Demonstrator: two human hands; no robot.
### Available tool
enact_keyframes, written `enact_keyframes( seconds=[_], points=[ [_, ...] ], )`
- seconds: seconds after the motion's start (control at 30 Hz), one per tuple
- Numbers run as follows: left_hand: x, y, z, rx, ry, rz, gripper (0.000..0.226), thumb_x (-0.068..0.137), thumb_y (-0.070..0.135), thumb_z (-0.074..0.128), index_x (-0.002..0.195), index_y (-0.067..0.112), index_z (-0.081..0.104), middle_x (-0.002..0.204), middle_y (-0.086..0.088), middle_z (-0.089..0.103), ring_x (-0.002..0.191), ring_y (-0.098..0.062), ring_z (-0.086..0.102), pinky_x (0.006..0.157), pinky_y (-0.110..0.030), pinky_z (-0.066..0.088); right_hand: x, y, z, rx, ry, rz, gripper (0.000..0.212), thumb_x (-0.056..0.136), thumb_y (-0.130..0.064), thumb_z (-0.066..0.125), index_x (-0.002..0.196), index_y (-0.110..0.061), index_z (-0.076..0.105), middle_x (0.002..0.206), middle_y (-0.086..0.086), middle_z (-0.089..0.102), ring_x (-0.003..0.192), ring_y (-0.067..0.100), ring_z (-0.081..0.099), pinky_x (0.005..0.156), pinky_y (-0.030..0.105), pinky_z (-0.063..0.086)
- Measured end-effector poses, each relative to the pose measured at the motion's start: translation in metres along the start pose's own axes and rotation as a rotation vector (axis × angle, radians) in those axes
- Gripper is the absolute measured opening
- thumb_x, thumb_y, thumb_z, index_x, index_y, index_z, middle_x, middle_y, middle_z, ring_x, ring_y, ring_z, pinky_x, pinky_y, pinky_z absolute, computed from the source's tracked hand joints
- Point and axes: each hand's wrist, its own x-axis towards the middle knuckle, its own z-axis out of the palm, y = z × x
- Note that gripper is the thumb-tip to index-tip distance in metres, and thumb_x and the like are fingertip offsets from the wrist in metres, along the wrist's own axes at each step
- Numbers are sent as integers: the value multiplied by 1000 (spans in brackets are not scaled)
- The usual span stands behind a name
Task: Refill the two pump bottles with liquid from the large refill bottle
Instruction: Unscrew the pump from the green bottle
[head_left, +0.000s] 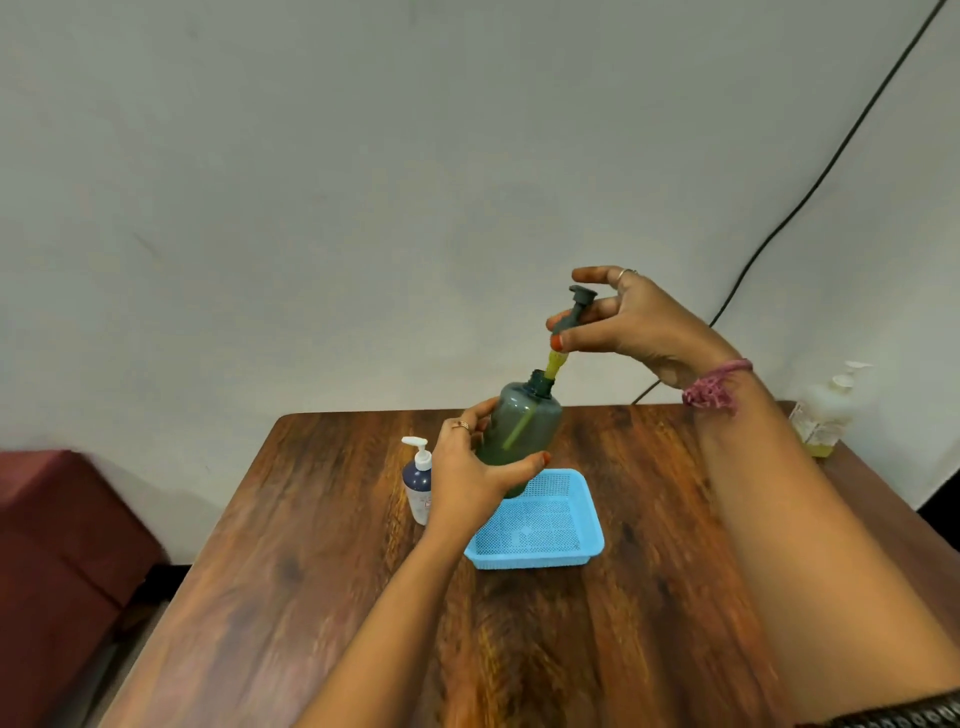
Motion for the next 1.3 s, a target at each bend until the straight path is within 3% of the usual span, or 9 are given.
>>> enact_keyframes(
  seconds=[0.2,0.47,1.0,1.13,1.3],
  points=[
    [-10,-14,-21,20,-23,13,73,66,20,87,130,20,51,120,4,50,97,-2,52,69,1,44,-5,-6,0,10,71,-32,78,70,8,76,136,-9,38,96,12,72,93,19,70,87,29,54],
    [-18,-32,-33,-49,-64,-26,70,65,16,88,125,26,53,110,20,51,94,24,51,74,-6,50,-14,-5,-1,10,124,-35,76,72,8,75,136,-8,38,98,14,71,93,19,70,90,30,52],
    [-21,-35,-38,-86,-103,-28,70,66,12,87,127,20,53,106,26,49,90,29,49,69,-4,49,-22,1,2,31,175,-51,73,73,7,74,134,-9,39,97,12,72,94,16,70,84,22,53],
    [-24,-42,-38,-122,-112,-68,68,67,9,86,124,23,52,105,24,53,88,24,54,66,-5,48,-30,18,1,95,285,-80,69,73,5,75,132,-9,41,98,9,72,96,17,69,90,28,52],
    [-41,-70,-38,-140,-141,-174,69,67,9,86,126,20,52,111,16,60,94,11,58,68,-7,50,-66,80,21,243,540,-82,66,73,9,73,129,-11,43,102,7,68,93,15,69,83,26,54]
  ],
)
